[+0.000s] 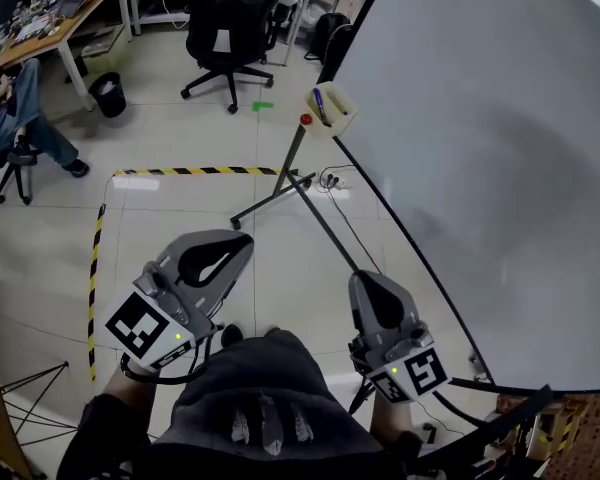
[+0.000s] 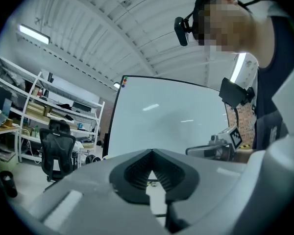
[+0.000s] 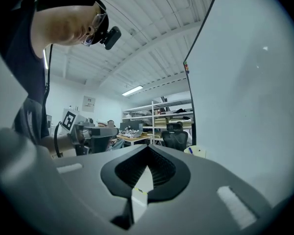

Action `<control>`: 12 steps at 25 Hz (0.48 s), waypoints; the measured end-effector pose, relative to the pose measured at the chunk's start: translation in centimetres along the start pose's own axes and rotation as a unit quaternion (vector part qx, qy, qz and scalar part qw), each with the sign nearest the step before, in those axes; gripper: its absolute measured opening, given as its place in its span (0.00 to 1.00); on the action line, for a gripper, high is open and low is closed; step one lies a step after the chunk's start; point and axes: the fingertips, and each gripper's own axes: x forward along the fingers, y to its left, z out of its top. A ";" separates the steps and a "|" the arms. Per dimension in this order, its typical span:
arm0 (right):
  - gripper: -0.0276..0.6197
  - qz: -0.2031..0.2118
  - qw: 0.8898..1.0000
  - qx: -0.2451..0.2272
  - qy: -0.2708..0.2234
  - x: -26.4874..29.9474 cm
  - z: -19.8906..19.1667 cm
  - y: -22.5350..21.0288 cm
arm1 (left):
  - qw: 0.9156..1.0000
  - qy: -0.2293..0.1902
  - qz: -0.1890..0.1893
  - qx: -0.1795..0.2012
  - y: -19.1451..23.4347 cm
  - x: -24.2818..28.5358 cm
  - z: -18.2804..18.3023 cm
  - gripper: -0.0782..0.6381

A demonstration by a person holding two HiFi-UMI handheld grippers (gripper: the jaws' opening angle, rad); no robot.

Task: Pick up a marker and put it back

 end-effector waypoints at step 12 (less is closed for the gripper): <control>0.05 0.002 1.000 -0.008 0.028 10.5 -2.2 -10.0 | 0.999 0.035 0.024 -0.001 10.1 8.8 -0.9 0.12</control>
